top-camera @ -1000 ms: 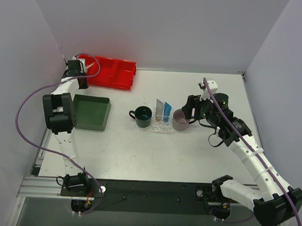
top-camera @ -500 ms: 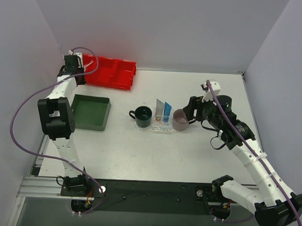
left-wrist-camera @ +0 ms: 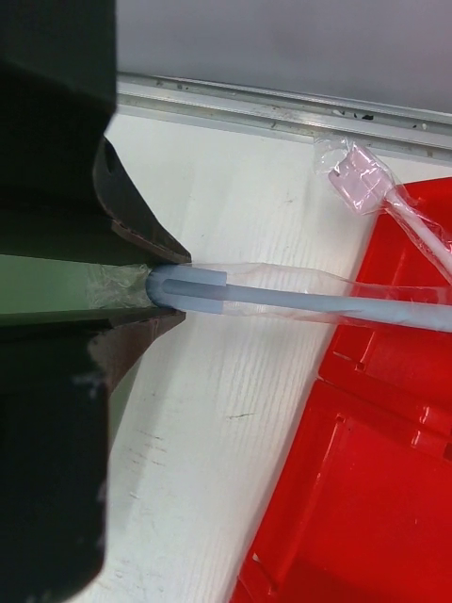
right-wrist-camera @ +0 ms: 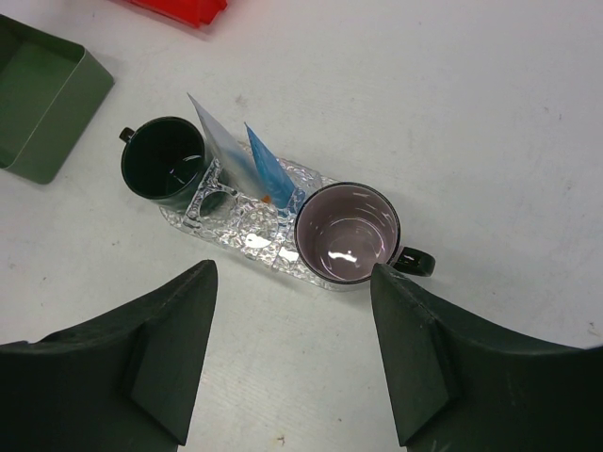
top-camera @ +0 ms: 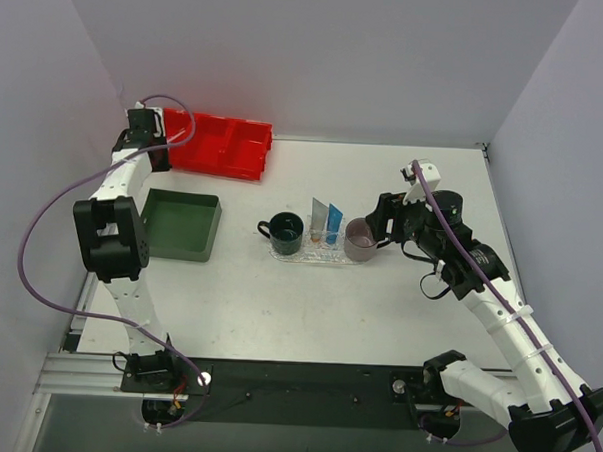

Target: Prepare toiletry sets of a toothbrush and toothpaste on the tray

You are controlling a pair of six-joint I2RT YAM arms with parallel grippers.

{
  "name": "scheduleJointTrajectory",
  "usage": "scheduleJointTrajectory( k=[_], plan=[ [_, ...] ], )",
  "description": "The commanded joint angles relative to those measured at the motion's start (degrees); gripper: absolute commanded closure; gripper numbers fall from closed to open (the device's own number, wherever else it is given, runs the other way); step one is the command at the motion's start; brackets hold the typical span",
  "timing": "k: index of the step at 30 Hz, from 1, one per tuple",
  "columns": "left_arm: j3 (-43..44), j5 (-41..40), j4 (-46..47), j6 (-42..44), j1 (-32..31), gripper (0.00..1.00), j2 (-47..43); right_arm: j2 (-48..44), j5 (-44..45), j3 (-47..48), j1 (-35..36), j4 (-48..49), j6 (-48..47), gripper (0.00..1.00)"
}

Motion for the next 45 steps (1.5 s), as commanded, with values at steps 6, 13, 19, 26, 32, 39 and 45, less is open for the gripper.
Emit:
scheduleJointTrajectory(
  k=[6,13,19,26,32,39,45],
  plan=[
    [6.42,-1.57,-4.87,-1.38,-1.62,0.84,-0.74,-0.15,-0.47,-0.59,-0.39,0.75,-0.25,0.39],
    [7.21,-2.10,-8.82,-0.85,-2.06,0.84,-0.30,-0.42,-0.47,-0.86,-0.30,0.75,-0.34,0.39],
    [11.86,-2.54,-14.62,0.29,-2.32,0.84,2.78,-0.68,-0.38,-1.12,-0.30,0.84,-0.34,0.39],
    [12.13,-3.50,-16.12,0.55,-3.11,0.85,2.26,-0.68,-0.65,-1.30,-0.30,1.01,-0.16,0.39],
    [11.87,-4.29,-17.00,0.64,-3.55,0.85,0.94,-0.85,-0.74,-1.56,-0.39,1.19,-0.07,0.39],
    [10.12,-6.48,-18.23,0.82,-3.55,0.85,-3.36,-1.12,-1.09,-1.56,-0.30,1.37,0.01,0.39],
    [6.25,-7.11,-17.36,0.82,-3.73,0.85,-9.52,-2.00,-1.61,-0.86,-0.39,0.93,0.45,0.39]
  ],
)
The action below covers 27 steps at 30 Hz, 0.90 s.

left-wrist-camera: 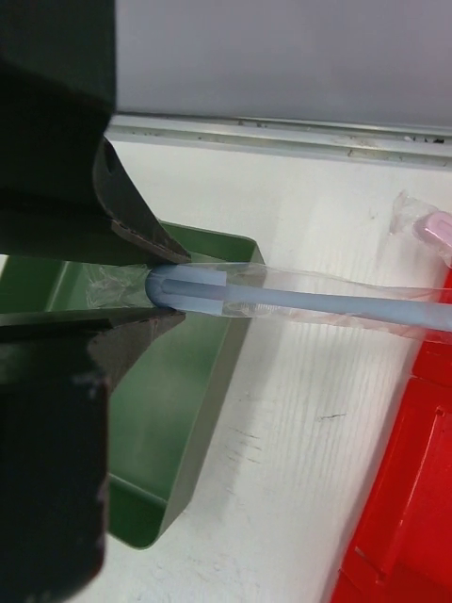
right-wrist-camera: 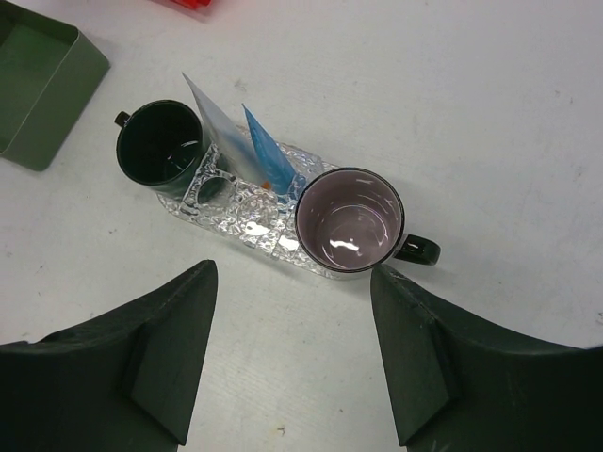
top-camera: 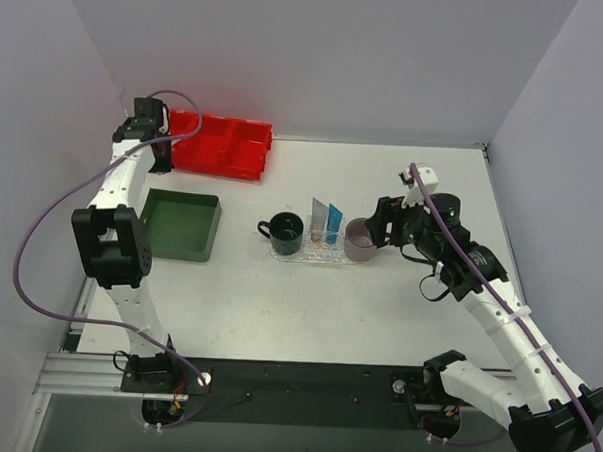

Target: Prepare toiletry sets of a toothbrush and toothpaste on the tray

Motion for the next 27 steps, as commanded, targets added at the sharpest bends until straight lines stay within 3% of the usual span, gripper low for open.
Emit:
scheduleJointTrajectory(
  k=[1,8,12,16,17,21,27],
  plan=[
    [-1.60,-1.60,0.94,0.53,-0.10,0.85,-8.29,-2.15,-1.33,0.65,-0.39,1.21,0.43,0.39],
    [-6.52,-0.99,2.61,0.36,-1.42,0.86,-18.48,-5.05,-1.24,1.44,-0.30,-0.28,1.40,0.39],
    [-9.16,4.19,1.21,-0.96,-3.35,0.86,-24.55,-7.68,-3.78,1.53,-0.21,-0.72,0.79,0.39],
    [-10.92,5.09,-6.15,-1.22,-13.96,0.86,-30.35,-11.63,-13.71,-0.48,2.24,2.15,-2.11,0.45],
    [-12.05,4.56,-7.13,-1.66,-18.42,0.86,-32.71,-12.25,-13.81,-0.93,5.03,3.13,-2.46,0.44],
    [-13.82,8.48,-11.97,-4.12,-25.83,0.85,-36.77,-11.39,-8.65,1.69,14.89,2.10,-7.29,0.40],
    [-16.01,16.32,-19.27,-5.00,-34.19,0.86,-41.43,-5.76,-6.70,9.08,24.63,-3.71,-12.40,0.43]
  ],
)
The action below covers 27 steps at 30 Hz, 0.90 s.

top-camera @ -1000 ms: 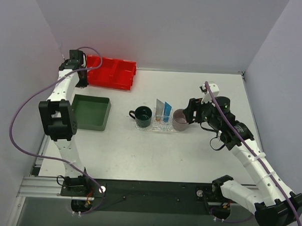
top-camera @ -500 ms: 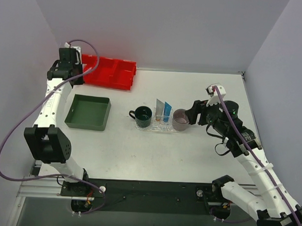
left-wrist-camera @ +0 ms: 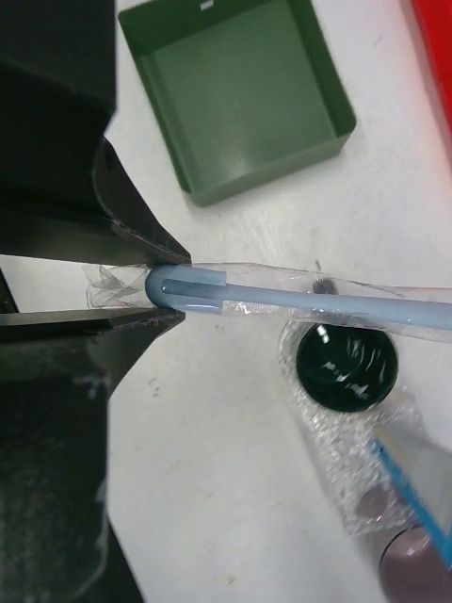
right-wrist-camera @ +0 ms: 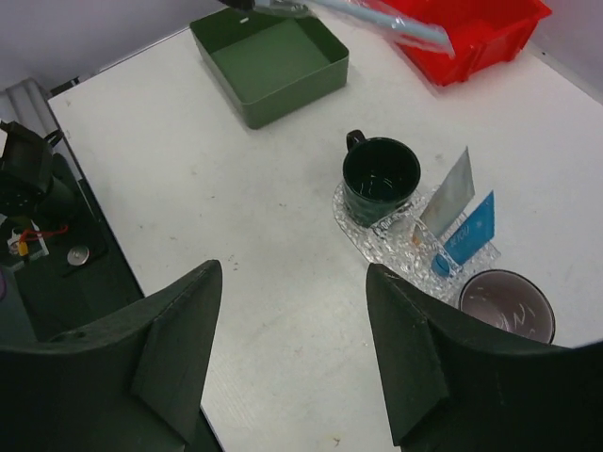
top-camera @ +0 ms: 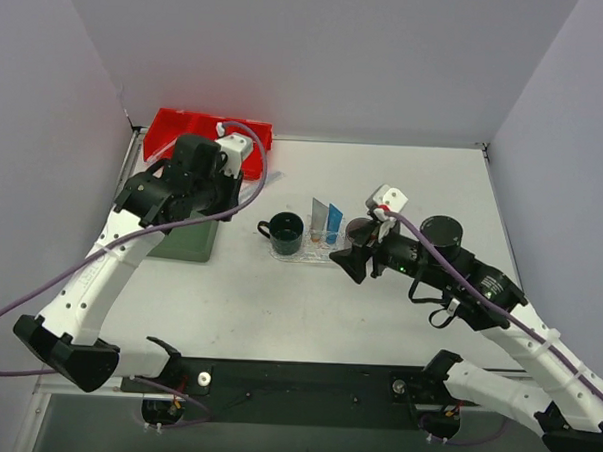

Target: Prepare toiletry sets of a toothbrush and toothpaste on the tray

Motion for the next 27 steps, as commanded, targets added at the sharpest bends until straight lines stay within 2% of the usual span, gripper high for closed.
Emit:
scheduleJointTrajectory(
  k=[1,7,14,20,27],
  plan=[
    [-2.16,7.99,-6.99,-1.94,-5.49,0.86,-4.60,3.42,2.85,5.08,6.54,-2.11,-5.43,0.42],
    [-3.83,12.22,-8.22,-2.91,-10.34,0.86,-10.40,7.64,7.52,10.53,14.45,-5.37,-8.77,0.40],
    [-4.71,22.84,-10.77,-0.29,-10.88,0.86,-15.16,12.30,8.40,15.02,17.70,-8.01,-10.44,0.39],
    [-6.73,29.44,-12.27,2.45,-11.23,0.87,-17.10,15.91,11.83,20.20,20.96,-13.98,-13.60,0.38],
    [-6.82,35.96,-11.30,3.07,-12.11,0.89,-17.54,18.45,10.96,19.86,21.84,-14.43,-14.83,0.38]
  ],
)
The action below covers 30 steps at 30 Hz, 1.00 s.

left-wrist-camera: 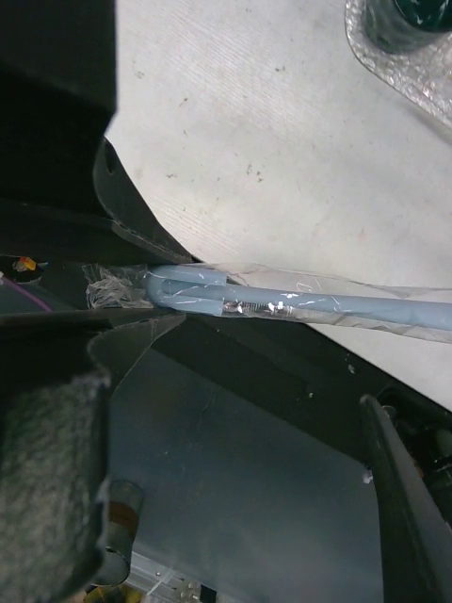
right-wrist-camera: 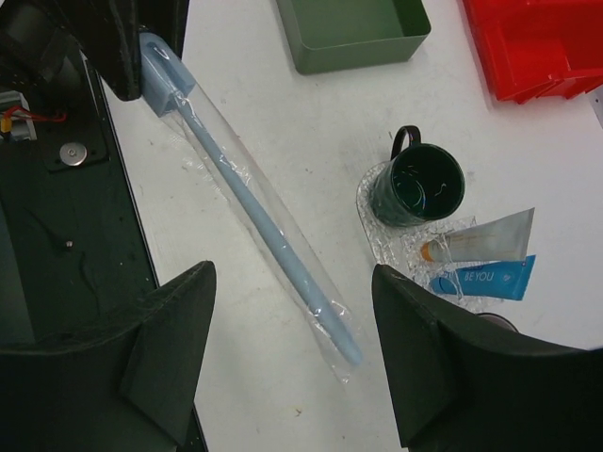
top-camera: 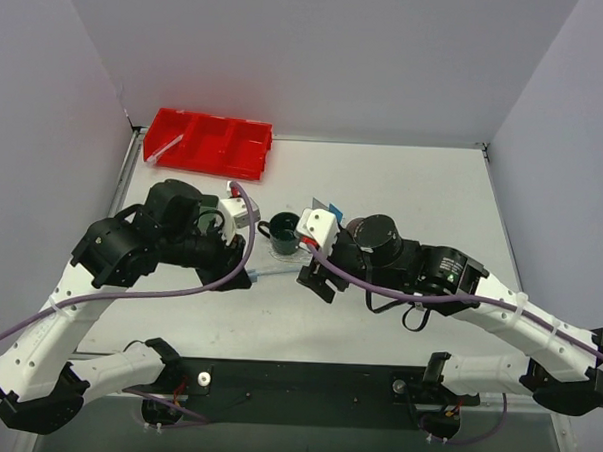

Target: Prepare toiletry sets of a toothbrush and toothpaste on the tray

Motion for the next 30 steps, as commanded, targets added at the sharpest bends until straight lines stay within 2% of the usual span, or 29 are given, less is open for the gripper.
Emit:
scheduleJointTrajectory(
  k=[1,7,12,18,22,23,26,30],
  plan=[
    [0.24,6.02,1.11,1.34,-0.59,0.89,-0.88,1.65,0.05,1.65,0.90,-0.87,-1.55,0.38],
    [-0.38,8.21,2.52,0.99,-0.68,0.89,-1.06,3.32,-0.84,-0.02,0.99,0.62,-2.16,0.38],
    [-0.64,9.44,4.10,0.46,-0.68,0.89,-0.88,4.55,-1.89,-0.63,1.17,1.93,-2.42,0.43],
    [-1.70,9.88,7.87,-1.12,-0.68,0.87,-1.58,2.97,-2.15,-3.88,1.17,4.49,-2.07,0.64],
    [-2.57,10.06,10.51,-2.35,-0.59,0.73,-2.02,1.57,-1.98,-5.47,1.25,5.28,-1.29,0.76],
    [-2.84,10.23,12.00,-2.53,-0.68,0.63,-2.20,1.30,-1.81,-6.08,1.25,5.63,-1.11,0.85],
    [-4.86,9.97,15.77,-3.23,-0.59,0.48,-3.34,-0.45,-1.10,-7.31,1.25,7.03,0.12,1.00],
    [-7.75,9.97,21.23,-4.37,-0.59,0.32,-5.54,-2.83,0.48,-11.69,1.17,11.25,2.58,1.00]
  ],
)
